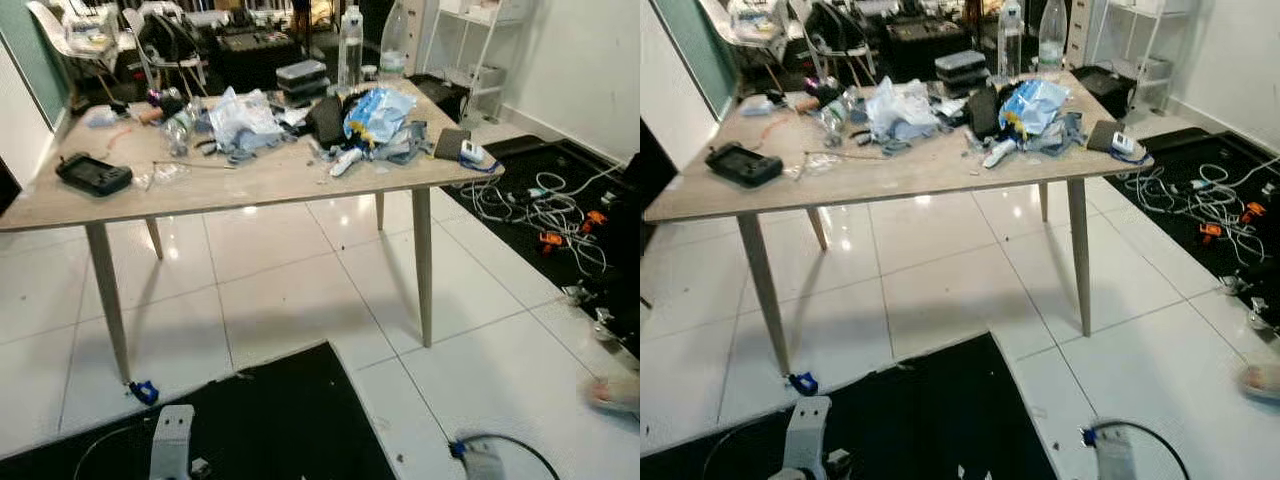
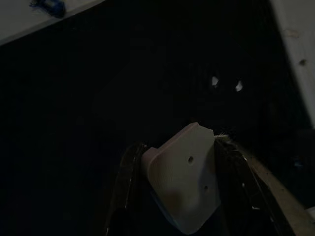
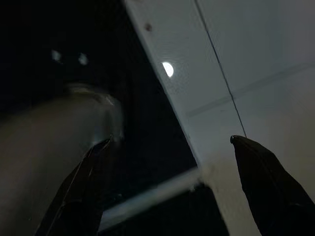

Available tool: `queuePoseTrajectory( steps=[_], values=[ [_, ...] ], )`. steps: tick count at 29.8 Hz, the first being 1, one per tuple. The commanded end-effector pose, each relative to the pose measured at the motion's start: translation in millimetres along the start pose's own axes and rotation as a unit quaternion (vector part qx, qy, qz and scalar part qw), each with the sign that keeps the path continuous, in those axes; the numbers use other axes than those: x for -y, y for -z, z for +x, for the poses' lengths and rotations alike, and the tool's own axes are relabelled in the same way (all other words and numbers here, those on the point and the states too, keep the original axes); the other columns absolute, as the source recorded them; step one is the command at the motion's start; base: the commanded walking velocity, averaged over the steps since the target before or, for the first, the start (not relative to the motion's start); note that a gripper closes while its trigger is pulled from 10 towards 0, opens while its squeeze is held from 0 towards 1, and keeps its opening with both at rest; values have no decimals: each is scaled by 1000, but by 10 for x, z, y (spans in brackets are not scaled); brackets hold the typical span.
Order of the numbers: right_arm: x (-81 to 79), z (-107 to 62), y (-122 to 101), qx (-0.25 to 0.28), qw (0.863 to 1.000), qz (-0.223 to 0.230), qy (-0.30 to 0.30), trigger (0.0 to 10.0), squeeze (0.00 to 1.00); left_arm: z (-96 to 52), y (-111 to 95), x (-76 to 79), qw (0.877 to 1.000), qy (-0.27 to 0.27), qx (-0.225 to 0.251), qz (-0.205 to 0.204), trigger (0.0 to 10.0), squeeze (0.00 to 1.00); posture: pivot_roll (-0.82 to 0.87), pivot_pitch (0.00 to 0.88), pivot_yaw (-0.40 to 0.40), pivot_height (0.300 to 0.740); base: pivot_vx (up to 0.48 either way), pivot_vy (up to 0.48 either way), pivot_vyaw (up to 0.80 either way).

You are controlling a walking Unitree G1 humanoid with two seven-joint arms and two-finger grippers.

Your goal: Picking trash to rubbish bin

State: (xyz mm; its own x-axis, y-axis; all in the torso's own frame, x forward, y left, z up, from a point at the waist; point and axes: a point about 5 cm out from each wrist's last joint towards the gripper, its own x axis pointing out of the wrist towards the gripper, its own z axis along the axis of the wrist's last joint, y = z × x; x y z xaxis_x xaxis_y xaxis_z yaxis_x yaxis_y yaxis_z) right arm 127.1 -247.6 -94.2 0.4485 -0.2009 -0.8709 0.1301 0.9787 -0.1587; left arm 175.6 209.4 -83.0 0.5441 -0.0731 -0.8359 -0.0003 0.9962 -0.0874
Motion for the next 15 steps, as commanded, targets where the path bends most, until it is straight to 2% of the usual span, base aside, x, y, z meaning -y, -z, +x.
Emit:
queuePoseTrajectory(
  steps=[1,3,6,11,13,15],
  values=[
    [28,-13,89,-17,1000,11,13,10000,0,-26,105,-43,1000,-4,-16,2,10000,0,-25,0,53,740,-322,0,0],
    [42,-22,134,-24,1000,8,18,10000,0,-29,122,-43,1000,-4,-17,0,10000,0,-24,0,49,740,-322,0,0],
    [10,-51,298,-53,998,-17,10,10000,0,-58,306,-32,999,-11,-41,-10,10000,0,-11,0,11,740,-319,0,0],
    [10,-26,182,-40,998,-45,4,10000,0,-52,387,64,998,-8,-43,-40,10000,0,-11,0,6,740,-319,0,0],
    [15,-18,140,-35,998,-52,5,10000,0,-51,409,89,998,-6,-45,-42,10000,0,-8,0,9,740,-319,0,0],
    [24,4,8,-18,998,-59,5,10000,0,-46,440,147,998,5,-52,-30,10000,0,8,0,10,740,-319,0,0]
  ],
)
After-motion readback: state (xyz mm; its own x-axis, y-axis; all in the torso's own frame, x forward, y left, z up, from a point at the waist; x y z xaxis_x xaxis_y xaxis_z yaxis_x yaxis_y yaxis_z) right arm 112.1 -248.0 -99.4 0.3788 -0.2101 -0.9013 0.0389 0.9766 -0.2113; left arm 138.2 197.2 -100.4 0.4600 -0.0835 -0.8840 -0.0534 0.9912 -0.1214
